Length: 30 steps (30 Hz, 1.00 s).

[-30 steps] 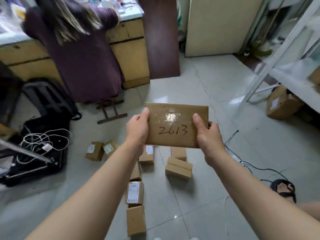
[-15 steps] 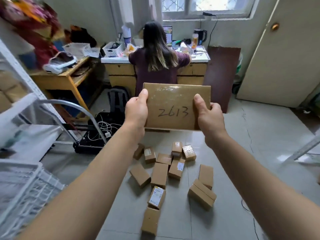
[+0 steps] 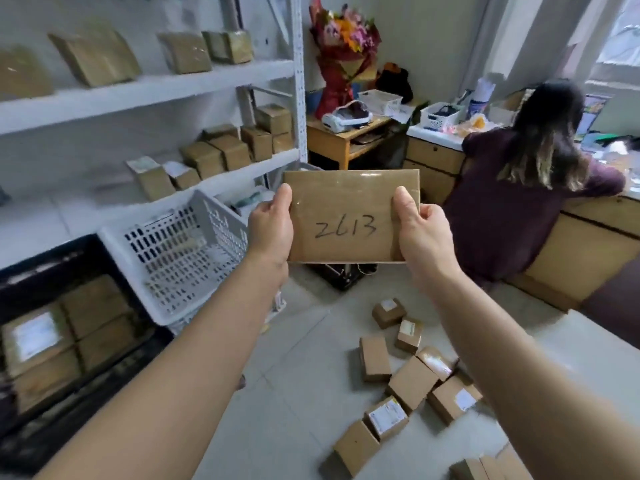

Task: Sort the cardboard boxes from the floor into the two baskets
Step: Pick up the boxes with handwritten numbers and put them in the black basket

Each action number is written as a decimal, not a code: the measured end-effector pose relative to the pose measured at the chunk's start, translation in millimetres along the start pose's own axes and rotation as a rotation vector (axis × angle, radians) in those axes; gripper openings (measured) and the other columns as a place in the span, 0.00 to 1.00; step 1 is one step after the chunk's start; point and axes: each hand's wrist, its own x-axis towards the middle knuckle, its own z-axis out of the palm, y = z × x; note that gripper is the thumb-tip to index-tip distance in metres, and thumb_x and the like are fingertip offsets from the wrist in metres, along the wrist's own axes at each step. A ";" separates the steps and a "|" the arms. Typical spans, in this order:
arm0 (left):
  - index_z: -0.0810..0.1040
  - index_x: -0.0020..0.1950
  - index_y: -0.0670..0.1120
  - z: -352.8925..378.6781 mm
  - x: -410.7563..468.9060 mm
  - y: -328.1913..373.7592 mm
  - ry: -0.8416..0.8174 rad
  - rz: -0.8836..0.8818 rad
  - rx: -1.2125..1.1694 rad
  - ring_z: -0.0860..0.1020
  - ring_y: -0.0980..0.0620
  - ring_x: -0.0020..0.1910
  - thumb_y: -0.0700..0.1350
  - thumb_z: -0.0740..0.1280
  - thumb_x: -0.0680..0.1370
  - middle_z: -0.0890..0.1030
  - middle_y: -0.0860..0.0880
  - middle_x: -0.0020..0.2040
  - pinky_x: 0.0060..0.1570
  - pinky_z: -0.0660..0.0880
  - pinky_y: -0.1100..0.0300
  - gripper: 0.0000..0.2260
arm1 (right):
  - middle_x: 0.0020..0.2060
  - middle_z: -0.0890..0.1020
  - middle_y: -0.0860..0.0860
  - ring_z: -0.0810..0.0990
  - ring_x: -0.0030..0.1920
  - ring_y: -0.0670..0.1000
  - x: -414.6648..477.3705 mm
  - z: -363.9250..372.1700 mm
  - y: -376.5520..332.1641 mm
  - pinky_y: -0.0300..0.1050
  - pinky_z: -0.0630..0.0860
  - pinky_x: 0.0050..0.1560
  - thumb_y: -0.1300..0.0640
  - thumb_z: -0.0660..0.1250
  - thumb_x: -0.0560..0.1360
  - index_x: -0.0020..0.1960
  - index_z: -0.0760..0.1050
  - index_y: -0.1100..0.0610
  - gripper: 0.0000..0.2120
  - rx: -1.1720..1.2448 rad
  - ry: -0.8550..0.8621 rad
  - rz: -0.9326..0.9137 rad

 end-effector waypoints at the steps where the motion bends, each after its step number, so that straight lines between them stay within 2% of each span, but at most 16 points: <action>1: 0.79 0.51 0.48 -21.0 7.3 2.1 0.040 0.001 -0.018 0.81 0.44 0.51 0.64 0.62 0.67 0.83 0.45 0.51 0.54 0.78 0.42 0.23 | 0.51 0.81 0.52 0.80 0.46 0.48 -0.7 22.3 -2.5 0.38 0.76 0.36 0.39 0.61 0.76 0.57 0.72 0.60 0.24 0.000 -0.051 -0.003; 3: 0.79 0.53 0.48 -63.1 18.8 7.9 0.115 0.014 -0.042 0.81 0.43 0.51 0.63 0.63 0.70 0.83 0.45 0.52 0.54 0.78 0.42 0.22 | 0.50 0.82 0.53 0.81 0.45 0.48 -4.8 67.8 -9.6 0.33 0.74 0.29 0.39 0.61 0.76 0.58 0.73 0.61 0.25 0.000 -0.138 -0.005; 5: 0.79 0.52 0.48 -106.3 30.0 13.4 0.184 0.033 -0.054 0.81 0.44 0.51 0.60 0.62 0.75 0.83 0.45 0.52 0.54 0.78 0.43 0.18 | 0.48 0.82 0.53 0.81 0.43 0.48 -12.0 116.0 -15.8 0.33 0.74 0.28 0.40 0.61 0.76 0.58 0.73 0.61 0.25 -0.005 -0.214 -0.018; 7: 0.79 0.51 0.46 -153.5 43.4 15.7 0.257 0.034 -0.051 0.81 0.44 0.51 0.59 0.60 0.77 0.83 0.45 0.51 0.54 0.78 0.43 0.18 | 0.48 0.82 0.52 0.82 0.47 0.51 -23.9 166.7 -19.3 0.41 0.79 0.38 0.37 0.61 0.74 0.57 0.73 0.60 0.27 -0.004 -0.301 -0.031; 9: 0.77 0.47 0.45 -204.3 54.8 17.4 0.335 0.037 -0.055 0.81 0.41 0.51 0.60 0.60 0.77 0.82 0.45 0.49 0.55 0.77 0.42 0.19 | 0.48 0.80 0.51 0.80 0.49 0.52 -39.3 219.1 -21.3 0.48 0.78 0.49 0.37 0.62 0.74 0.57 0.71 0.59 0.26 -0.013 -0.382 -0.030; 11: 0.75 0.45 0.46 -255.7 64.9 17.9 0.431 0.038 -0.074 0.80 0.42 0.50 0.60 0.60 0.77 0.81 0.45 0.48 0.55 0.76 0.43 0.18 | 0.46 0.78 0.50 0.78 0.48 0.50 -57.4 272.6 -21.9 0.49 0.76 0.51 0.39 0.60 0.77 0.56 0.69 0.58 0.22 -0.026 -0.458 -0.044; 14: 0.75 0.46 0.48 -325.6 78.4 16.8 0.568 0.021 -0.089 0.78 0.44 0.52 0.61 0.60 0.77 0.80 0.45 0.52 0.57 0.75 0.43 0.17 | 0.46 0.78 0.50 0.78 0.48 0.49 -83.2 347.8 -20.7 0.49 0.76 0.51 0.38 0.60 0.76 0.55 0.68 0.57 0.23 -0.038 -0.572 -0.061; 17: 0.74 0.50 0.49 -383.3 86.5 14.6 0.659 -0.010 -0.108 0.77 0.44 0.54 0.61 0.59 0.78 0.79 0.45 0.54 0.59 0.74 0.43 0.17 | 0.44 0.75 0.47 0.75 0.44 0.45 -107.2 411.9 -15.3 0.41 0.72 0.40 0.41 0.59 0.78 0.57 0.66 0.56 0.19 -0.065 -0.668 -0.060; 20: 0.73 0.46 0.50 -426.0 94.7 8.5 0.706 -0.032 -0.124 0.78 0.46 0.50 0.60 0.58 0.79 0.79 0.45 0.49 0.57 0.75 0.44 0.14 | 0.44 0.74 0.47 0.74 0.44 0.45 -124.3 459.3 -9.8 0.40 0.70 0.39 0.41 0.59 0.78 0.58 0.66 0.56 0.19 -0.098 -0.749 -0.061; 24: 0.74 0.51 0.49 -467.2 108.2 1.9 0.804 -0.082 -0.168 0.78 0.46 0.52 0.60 0.59 0.78 0.79 0.46 0.52 0.57 0.75 0.44 0.15 | 0.51 0.77 0.52 0.76 0.50 0.50 -136.8 515.0 -4.6 0.45 0.73 0.47 0.40 0.59 0.78 0.63 0.68 0.60 0.25 -0.139 -0.831 -0.063; 27: 0.72 0.46 0.48 -487.8 123.0 -6.1 0.860 -0.113 -0.201 0.77 0.50 0.44 0.57 0.59 0.80 0.77 0.48 0.44 0.49 0.78 0.52 0.14 | 0.51 0.78 0.53 0.78 0.52 0.52 -135.7 551.5 4.0 0.46 0.75 0.49 0.40 0.59 0.78 0.63 0.70 0.61 0.26 -0.166 -0.905 -0.063; 30: 0.72 0.50 0.46 -503.2 141.6 -11.3 0.905 -0.155 -0.222 0.76 0.51 0.42 0.58 0.59 0.80 0.77 0.49 0.43 0.46 0.77 0.53 0.15 | 0.53 0.79 0.54 0.79 0.54 0.54 -128.9 588.9 12.5 0.52 0.77 0.55 0.39 0.59 0.77 0.64 0.70 0.61 0.28 -0.202 -0.984 -0.059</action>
